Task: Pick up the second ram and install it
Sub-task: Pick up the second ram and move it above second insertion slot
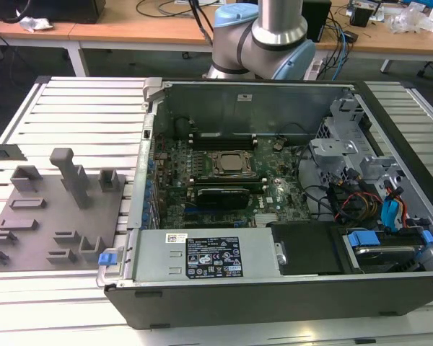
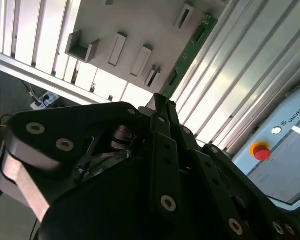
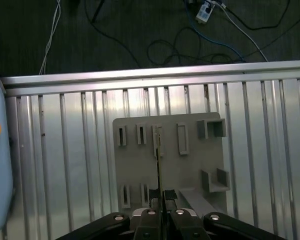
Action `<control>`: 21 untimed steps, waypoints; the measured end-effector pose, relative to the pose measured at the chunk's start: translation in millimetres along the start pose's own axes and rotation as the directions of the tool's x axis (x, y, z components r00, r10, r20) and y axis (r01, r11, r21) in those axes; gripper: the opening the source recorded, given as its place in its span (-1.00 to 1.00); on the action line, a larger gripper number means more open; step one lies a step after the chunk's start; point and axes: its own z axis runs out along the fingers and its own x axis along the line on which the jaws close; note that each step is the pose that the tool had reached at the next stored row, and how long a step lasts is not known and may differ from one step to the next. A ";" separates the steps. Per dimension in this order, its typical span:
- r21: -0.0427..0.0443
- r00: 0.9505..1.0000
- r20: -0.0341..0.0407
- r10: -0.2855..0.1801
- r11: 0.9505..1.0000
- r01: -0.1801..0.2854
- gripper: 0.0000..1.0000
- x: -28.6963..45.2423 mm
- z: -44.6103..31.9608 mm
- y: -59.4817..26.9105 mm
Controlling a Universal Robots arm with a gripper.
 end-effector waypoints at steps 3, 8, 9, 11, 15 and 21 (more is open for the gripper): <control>0.000 1.000 0.000 0.000 1.000 0.000 -0.73 -0.2 -3.2 0.1; 0.000 1.000 0.000 0.000 1.000 0.000 -0.73 -0.6 -4.0 -4.4; 0.000 1.000 0.000 0.000 1.000 0.000 -0.73 -0.9 -4.2 -8.4; 0.000 1.000 0.000 0.000 1.000 0.000 -0.73 -1.4 -4.4 -15.5; 0.000 1.000 0.000 0.000 1.000 0.000 -0.73 -2.7 -5.0 -32.3; 0.000 1.000 0.000 0.000 1.000 0.000 -0.73 -5.0 -6.1 -62.0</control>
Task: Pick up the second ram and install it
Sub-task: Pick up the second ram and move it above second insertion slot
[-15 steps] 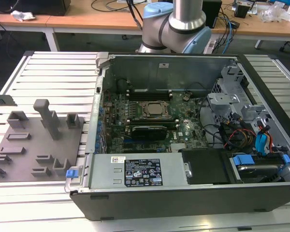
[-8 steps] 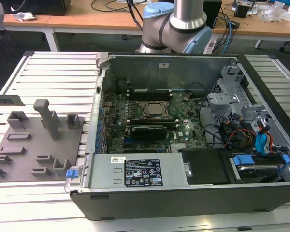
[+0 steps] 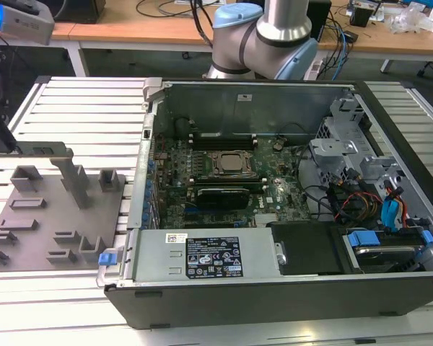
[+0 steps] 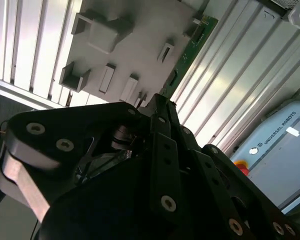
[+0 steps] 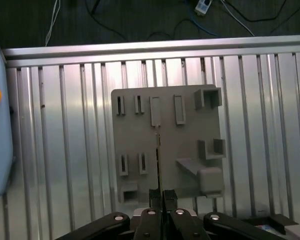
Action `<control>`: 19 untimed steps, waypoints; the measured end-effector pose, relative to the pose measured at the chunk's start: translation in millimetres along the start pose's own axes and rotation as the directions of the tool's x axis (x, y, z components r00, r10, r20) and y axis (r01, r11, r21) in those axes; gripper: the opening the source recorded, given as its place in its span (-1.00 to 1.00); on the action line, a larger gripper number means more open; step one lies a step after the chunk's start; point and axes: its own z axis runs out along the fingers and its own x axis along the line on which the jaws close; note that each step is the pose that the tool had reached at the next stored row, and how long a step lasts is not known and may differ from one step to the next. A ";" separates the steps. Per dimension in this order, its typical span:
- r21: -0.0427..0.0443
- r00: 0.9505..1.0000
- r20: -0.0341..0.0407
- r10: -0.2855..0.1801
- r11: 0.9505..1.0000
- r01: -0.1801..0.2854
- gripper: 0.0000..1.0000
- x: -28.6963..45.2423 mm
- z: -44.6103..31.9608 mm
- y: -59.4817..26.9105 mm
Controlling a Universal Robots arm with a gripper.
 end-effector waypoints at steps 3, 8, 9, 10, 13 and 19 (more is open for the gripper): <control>0.000 1.000 0.000 0.000 1.000 0.000 -0.73 -0.8 -0.4 -11.8; 0.000 1.000 0.000 0.000 1.000 0.000 -0.73 -2.6 -1.4 -35.1; 0.000 1.000 0.000 0.000 1.000 0.000 -0.73 -3.3 -1.7 -42.8; 0.000 1.000 0.000 0.000 1.000 0.000 -0.73 -3.7 -2.0 -49.1; 0.000 1.000 0.000 0.000 1.000 0.000 -0.73 -4.9 -2.5 -64.1; 0.000 1.000 0.000 0.000 1.000 0.000 -0.73 -7.2 -3.9 -94.9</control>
